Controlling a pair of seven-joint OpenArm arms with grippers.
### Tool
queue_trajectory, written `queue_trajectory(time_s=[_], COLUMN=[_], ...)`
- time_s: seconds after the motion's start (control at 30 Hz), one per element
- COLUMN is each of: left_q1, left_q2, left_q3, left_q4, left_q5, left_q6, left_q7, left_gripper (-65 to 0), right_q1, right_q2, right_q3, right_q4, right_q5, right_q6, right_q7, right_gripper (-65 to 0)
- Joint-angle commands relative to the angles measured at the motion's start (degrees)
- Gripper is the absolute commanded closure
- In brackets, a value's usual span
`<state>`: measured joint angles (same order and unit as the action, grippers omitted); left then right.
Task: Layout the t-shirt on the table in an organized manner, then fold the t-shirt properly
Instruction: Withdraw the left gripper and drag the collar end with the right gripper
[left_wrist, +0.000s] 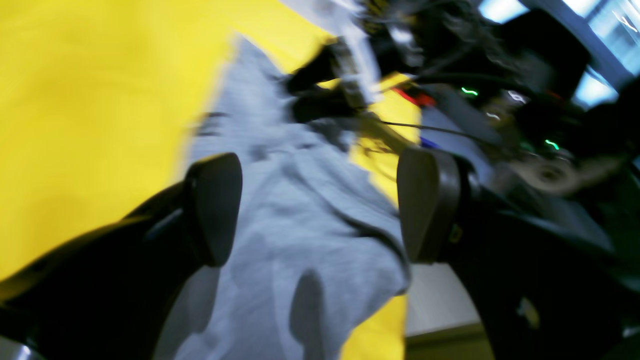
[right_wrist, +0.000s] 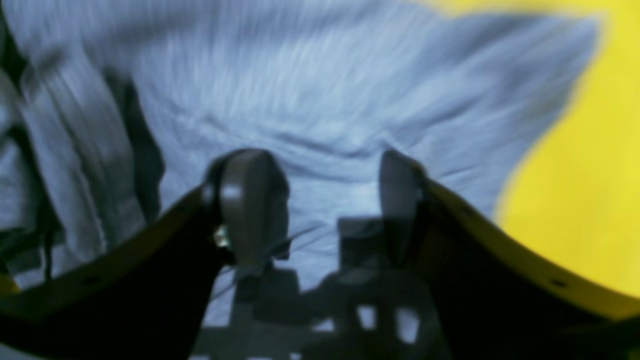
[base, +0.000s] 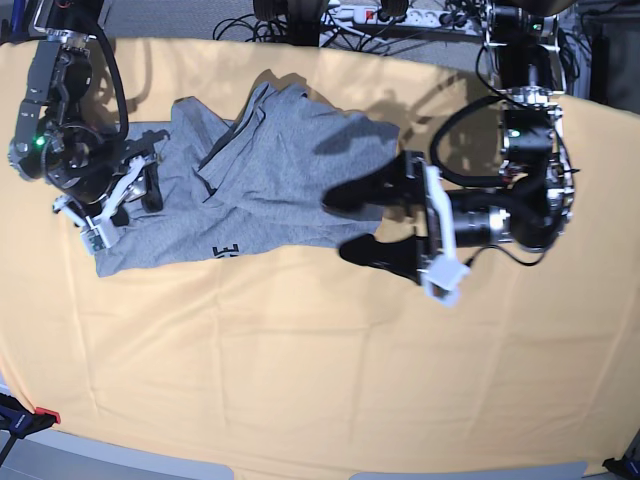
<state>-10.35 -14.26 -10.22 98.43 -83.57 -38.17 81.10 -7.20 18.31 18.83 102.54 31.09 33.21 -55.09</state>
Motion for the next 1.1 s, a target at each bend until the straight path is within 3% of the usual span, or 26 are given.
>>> queue_trajectory(time_s=[0.0, 0.13, 0.23, 0.37, 0.63, 0.77, 0.87, 1.07], left_q1=[-1.25, -0.68, 1.16, 2.93, 3.19, 3.19, 3.19, 3.19], left_q2=[-0.76, -4.68, -8.04, -10.95, -12.74, -12.7, -12.7, -12.72], left_q3=[-2.54, -10.21, -14.23, -17.53, -19.89, -19.87, -19.87, -19.87], left_q4=[0.94, 0.94, 0.94, 0.94, 0.94, 0.94, 0.94, 0.94], left_q5=[-1.43, -1.43, -1.43, -1.43, -1.43, -1.43, -1.43, -1.43], left_q6=[-0.17, -0.15, -0.04, 0.5, 1.11, 1.33, 1.33, 1.33], left_q7=[-1.1, -1.1, -1.1, -1.1, -1.1, -1.1, -1.1, -1.1], left_gripper=[-49.4, -49.4, -49.4, -49.4, -49.4, -49.4, -49.4, -49.4], right_q1=[0.72, 0.39, -0.81, -0.5, 3.23, 5.16, 5.09, 5.16], right_q2=[1.29, 2.21, 2.21, 2.27, 2.49, 2.51, 2.47, 2.49], right_q3=[1.57, 7.87, 13.88, 17.42, 17.57, 17.53, 16.31, 9.2], right_q4=[1.4, 1.55, 1.09, -4.55, -19.52, -24.76, -26.73, -27.39], right_q5=[0.66, 0.72, 5.25, 11.13, 21.84, 31.54, 38.53, 39.47], right_q6=[0.02, -2.21, -2.12, 0.35, 6.79, 6.79, 6.79, 6.79], right_q7=[0.37, -0.04, -1.42, -3.34, -8.35, -17.7, -21.07, -22.95], right_gripper=[-37.9, -37.9, -40.0, -43.9, -44.0, -43.9, -43.9, -43.9])
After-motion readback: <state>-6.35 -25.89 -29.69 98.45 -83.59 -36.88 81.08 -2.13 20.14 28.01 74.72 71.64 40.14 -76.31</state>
